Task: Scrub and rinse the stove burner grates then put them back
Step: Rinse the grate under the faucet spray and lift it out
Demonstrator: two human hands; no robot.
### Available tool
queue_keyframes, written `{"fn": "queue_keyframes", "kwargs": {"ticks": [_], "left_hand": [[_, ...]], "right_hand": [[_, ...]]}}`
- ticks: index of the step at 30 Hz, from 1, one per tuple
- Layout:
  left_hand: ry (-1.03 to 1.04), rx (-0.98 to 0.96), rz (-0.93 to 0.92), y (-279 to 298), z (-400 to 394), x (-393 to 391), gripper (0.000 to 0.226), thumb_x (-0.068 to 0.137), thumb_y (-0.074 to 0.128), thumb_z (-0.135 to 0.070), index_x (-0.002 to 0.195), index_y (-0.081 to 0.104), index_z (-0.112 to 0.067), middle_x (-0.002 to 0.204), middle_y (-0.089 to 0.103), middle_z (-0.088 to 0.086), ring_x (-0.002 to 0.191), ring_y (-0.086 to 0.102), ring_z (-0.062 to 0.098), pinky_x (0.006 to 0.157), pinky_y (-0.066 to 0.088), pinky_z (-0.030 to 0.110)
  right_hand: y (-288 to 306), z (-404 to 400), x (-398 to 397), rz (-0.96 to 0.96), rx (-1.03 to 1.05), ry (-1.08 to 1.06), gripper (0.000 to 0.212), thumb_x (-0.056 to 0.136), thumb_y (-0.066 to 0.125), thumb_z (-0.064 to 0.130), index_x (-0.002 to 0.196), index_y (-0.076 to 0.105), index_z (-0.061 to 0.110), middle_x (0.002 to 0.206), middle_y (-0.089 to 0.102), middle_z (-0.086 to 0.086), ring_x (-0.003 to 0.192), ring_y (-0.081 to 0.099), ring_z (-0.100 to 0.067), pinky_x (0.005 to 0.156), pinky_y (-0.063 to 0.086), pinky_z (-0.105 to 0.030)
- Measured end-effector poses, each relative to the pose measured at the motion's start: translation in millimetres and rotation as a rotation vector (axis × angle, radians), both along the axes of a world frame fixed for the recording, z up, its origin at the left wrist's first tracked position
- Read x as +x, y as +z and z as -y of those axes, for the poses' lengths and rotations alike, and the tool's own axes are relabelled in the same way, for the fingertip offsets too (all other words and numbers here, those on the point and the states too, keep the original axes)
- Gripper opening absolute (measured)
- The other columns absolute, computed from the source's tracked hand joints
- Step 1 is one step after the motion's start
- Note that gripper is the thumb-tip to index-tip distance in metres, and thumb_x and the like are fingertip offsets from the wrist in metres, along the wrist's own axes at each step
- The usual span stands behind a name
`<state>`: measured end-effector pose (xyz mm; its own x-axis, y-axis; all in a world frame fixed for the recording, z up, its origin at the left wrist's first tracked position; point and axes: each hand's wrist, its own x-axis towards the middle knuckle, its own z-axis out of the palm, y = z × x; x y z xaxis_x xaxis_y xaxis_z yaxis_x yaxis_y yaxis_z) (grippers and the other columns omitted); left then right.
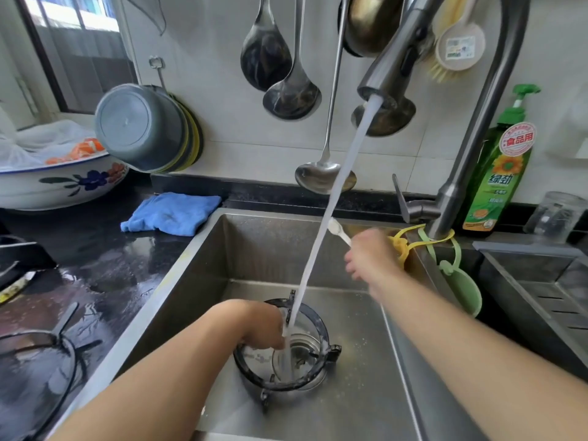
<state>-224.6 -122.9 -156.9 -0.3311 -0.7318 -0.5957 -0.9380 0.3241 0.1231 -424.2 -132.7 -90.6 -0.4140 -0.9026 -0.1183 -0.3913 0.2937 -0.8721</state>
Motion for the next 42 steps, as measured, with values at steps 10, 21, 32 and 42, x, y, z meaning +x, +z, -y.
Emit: {"fn": "queue_keyframes", "kwargs": {"ticks": [10, 21, 32, 42], "left_hand": [[0.363, 0.442, -0.439, -16.3, 4.8, 16.9, 0.017, 0.098, 0.058, -0.012, 0.111, 0.062, -0.002, 0.098, 0.073, 0.012, 0.085, 0.073, 0.024, 0.073, 0.061, 0.029], [0.542, 0.577, -0.818, -4.6, -2.5, 21.2, 0.023, 0.098, 0.046, 0.008, 0.098, 0.066, -0.003, 0.086, 0.075, 0.014, 0.080, 0.075, 0.024, 0.076, 0.062, 0.033], [0.311, 0.153, -0.321, -20.4, -19.5, -52.8, 0.020, 0.104, 0.051, -0.013, 0.108, 0.066, 0.000, 0.104, 0.073, 0.015, 0.077, 0.069, 0.022, 0.067, 0.054, 0.033], [1.118, 0.467, -0.698, 12.1, -26.6, -12.8, 0.036, 0.100, 0.033, -0.011, 0.074, 0.057, -0.010, 0.059, 0.060, 0.003, 0.035, 0.046, 0.012, 0.042, 0.043, 0.017]], "right_hand": [[-59.6, -27.9, 83.3, 0.778, 0.443, 0.370, 0.027, 0.103, 0.040, -0.005, 0.082, 0.054, 0.005, 0.059, 0.047, -0.003, 0.047, 0.042, -0.006, 0.038, 0.037, -0.011], [-62.2, -40.3, 65.8, 0.721, 0.496, 0.495, 0.022, 0.102, 0.039, -0.007, 0.103, 0.059, 0.001, 0.070, 0.062, -0.010, 0.058, 0.059, -0.014, 0.049, 0.054, -0.021], [-71.5, -29.9, 36.1, 0.413, 0.564, 0.279, 0.023, 0.097, 0.047, 0.008, 0.076, 0.057, 0.011, 0.075, 0.058, -0.008, 0.066, 0.057, -0.022, 0.067, 0.053, -0.035], [-67.7, -36.1, 99.9, 0.504, 0.341, 0.268, 0.017, 0.094, 0.059, 0.022, 0.083, 0.065, 0.010, 0.078, 0.069, -0.015, 0.072, 0.068, -0.031, 0.065, 0.059, -0.039]]}}
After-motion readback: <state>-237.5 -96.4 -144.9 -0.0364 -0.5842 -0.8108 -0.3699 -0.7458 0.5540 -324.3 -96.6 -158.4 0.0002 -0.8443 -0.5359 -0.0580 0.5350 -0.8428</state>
